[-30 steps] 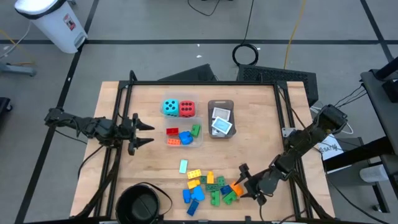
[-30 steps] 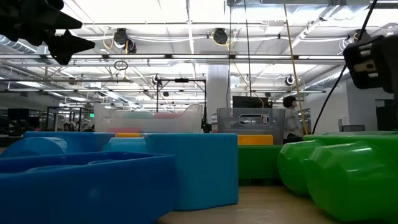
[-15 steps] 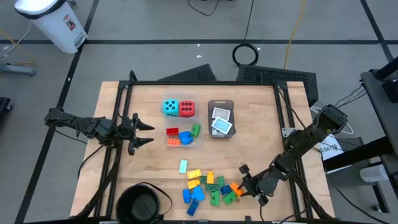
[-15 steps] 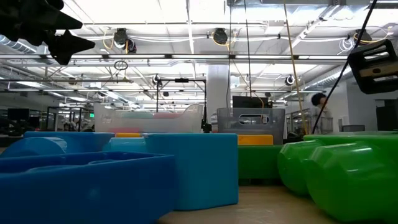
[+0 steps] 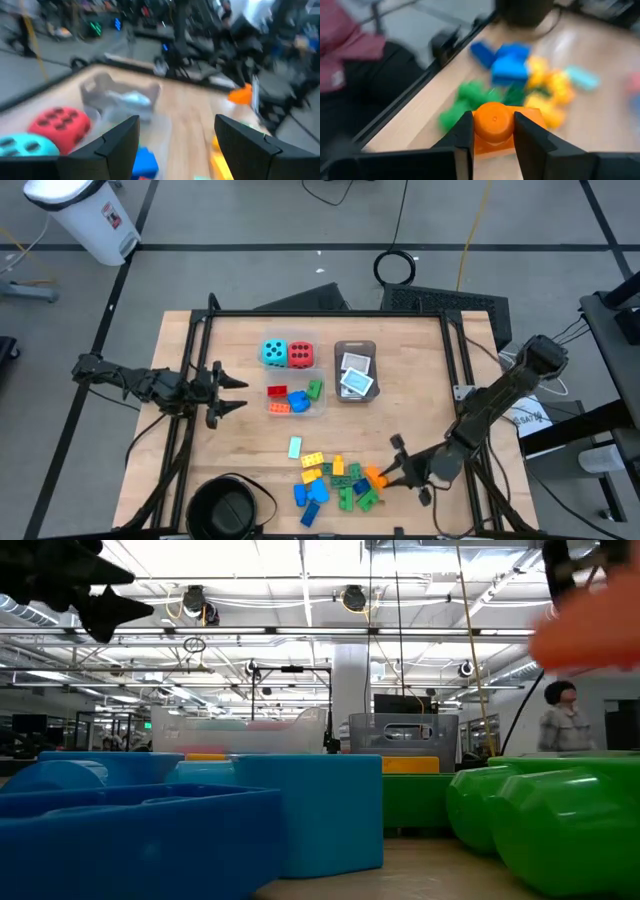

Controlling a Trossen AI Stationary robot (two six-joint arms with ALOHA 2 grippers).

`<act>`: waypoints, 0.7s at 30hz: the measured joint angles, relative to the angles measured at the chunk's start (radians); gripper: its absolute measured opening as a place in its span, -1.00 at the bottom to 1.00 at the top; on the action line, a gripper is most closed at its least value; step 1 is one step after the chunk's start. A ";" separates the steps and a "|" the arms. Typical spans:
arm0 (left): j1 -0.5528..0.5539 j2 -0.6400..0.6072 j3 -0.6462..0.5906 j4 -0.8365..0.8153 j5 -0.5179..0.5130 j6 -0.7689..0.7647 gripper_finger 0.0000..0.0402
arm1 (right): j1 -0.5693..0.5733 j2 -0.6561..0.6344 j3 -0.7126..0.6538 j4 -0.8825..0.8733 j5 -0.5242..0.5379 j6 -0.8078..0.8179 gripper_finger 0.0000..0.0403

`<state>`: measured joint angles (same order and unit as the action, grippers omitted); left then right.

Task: Pick & Place Toys
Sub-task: Put the orange game piece into the bottom transparent bin

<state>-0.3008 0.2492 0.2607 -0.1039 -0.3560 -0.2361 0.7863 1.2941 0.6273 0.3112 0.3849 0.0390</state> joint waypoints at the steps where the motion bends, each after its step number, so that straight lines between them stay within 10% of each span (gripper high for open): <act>1: 0.000 -0.001 0.000 0.028 -0.025 0.007 0.28 | -0.009 -0.024 0.000 0.012 0.027 -0.030 -0.62; 9: 0.000 -0.001 0.001 0.271 -0.072 -0.097 0.28 | -0.174 -0.110 0.000 0.191 0.052 -0.327 -0.62; 21: 0.002 0.216 0.001 0.548 -0.142 -0.186 0.36 | -0.447 -0.107 0.000 0.396 -0.328 -0.598 -0.61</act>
<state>-0.2992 0.4651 0.2618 0.4440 -0.4985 -0.4217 0.3395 1.1870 0.6273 0.7071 0.0573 -0.5594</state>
